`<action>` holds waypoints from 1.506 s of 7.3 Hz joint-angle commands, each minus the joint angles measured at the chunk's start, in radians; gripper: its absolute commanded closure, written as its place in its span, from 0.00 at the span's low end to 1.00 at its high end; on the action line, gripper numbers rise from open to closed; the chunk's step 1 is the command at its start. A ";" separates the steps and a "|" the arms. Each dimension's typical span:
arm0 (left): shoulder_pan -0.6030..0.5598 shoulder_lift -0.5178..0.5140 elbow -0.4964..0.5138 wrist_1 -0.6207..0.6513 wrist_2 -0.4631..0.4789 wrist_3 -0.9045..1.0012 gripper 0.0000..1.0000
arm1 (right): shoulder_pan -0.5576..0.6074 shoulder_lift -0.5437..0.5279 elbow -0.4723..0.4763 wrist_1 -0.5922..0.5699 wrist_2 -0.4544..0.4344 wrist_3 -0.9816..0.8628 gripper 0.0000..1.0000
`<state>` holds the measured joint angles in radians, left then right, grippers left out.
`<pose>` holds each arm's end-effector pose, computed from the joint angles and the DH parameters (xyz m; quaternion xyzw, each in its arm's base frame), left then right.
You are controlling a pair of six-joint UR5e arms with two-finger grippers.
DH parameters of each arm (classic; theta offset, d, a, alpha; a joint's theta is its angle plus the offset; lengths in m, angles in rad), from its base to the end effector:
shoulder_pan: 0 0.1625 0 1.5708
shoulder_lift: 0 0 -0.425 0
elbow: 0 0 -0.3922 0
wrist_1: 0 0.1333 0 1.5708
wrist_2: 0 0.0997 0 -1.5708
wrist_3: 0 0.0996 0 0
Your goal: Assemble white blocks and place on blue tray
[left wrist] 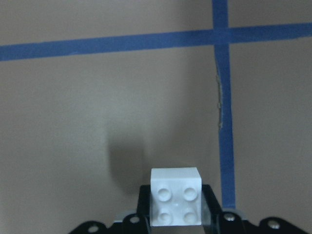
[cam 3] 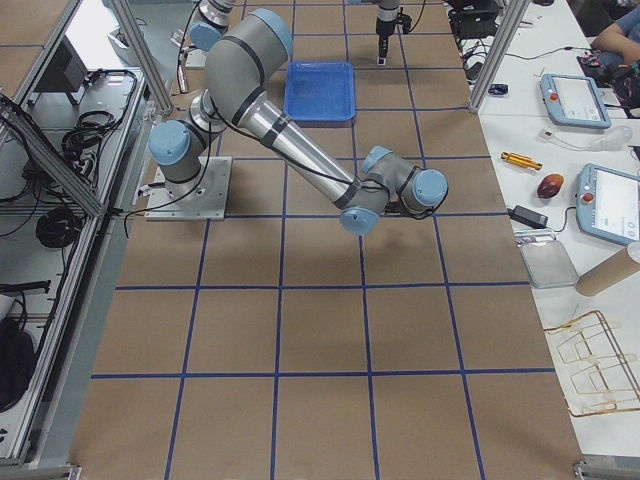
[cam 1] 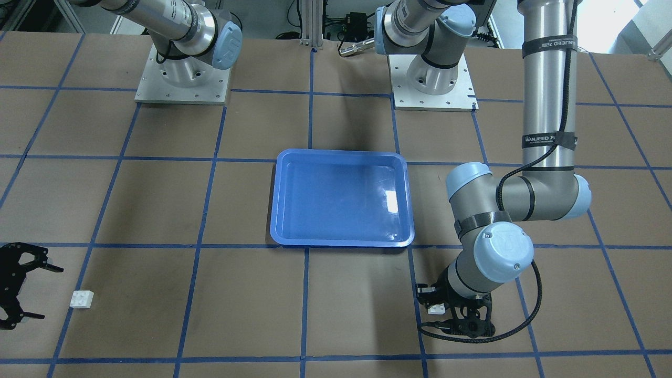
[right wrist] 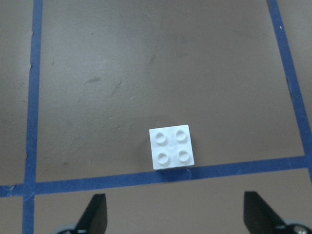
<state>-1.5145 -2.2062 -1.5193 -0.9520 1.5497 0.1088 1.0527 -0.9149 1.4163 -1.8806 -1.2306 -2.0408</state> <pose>-0.0968 -0.6891 0.1923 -0.0264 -0.9994 0.0183 0.0091 -0.1936 -0.6759 0.1996 -0.6651 0.7214 -0.1343 0.1387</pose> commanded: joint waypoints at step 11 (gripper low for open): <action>-0.322 0.388 -0.451 0.008 0.033 -0.423 0.94 | 0.038 0.051 0.000 0.002 -0.007 -0.059 0.09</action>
<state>-1.8183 -1.8185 -1.9050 -1.0167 1.5837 -0.2870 1.0901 -0.8723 1.4158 -1.8794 -1.2379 -2.1012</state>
